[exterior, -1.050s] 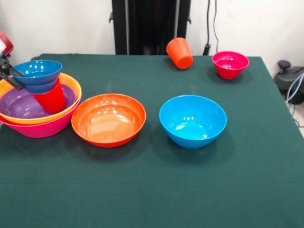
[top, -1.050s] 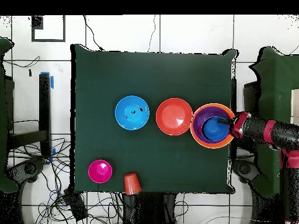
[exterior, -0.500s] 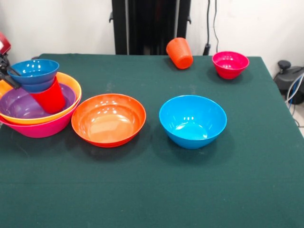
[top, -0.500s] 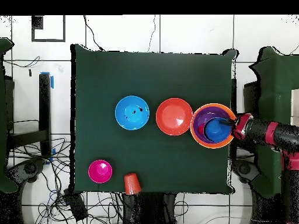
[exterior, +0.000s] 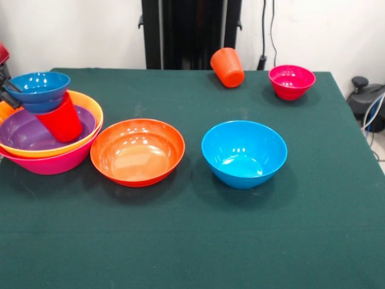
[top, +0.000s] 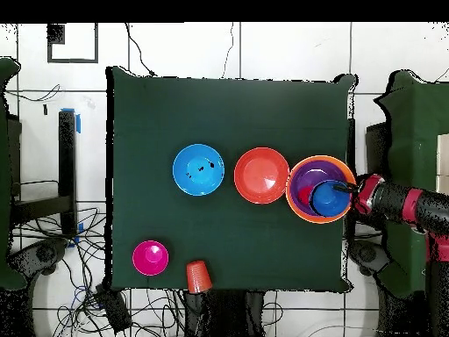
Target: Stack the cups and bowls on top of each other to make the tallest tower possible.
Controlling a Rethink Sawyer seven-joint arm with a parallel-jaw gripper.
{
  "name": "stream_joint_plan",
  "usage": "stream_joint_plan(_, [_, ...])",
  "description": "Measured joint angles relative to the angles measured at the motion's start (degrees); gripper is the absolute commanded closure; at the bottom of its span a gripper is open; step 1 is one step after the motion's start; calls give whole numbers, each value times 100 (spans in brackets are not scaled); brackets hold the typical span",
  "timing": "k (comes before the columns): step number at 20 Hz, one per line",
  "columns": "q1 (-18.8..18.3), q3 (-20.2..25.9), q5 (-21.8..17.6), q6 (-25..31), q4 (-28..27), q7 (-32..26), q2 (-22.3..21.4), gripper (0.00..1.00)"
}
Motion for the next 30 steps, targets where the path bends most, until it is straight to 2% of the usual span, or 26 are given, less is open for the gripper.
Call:
stream_joint_plan(11, [-190, -2, -23, 0, 220, 0, -1, 100])
stream_joint_plan(30, [-185, -48, -36, -1, 360, 0, 18, 100])
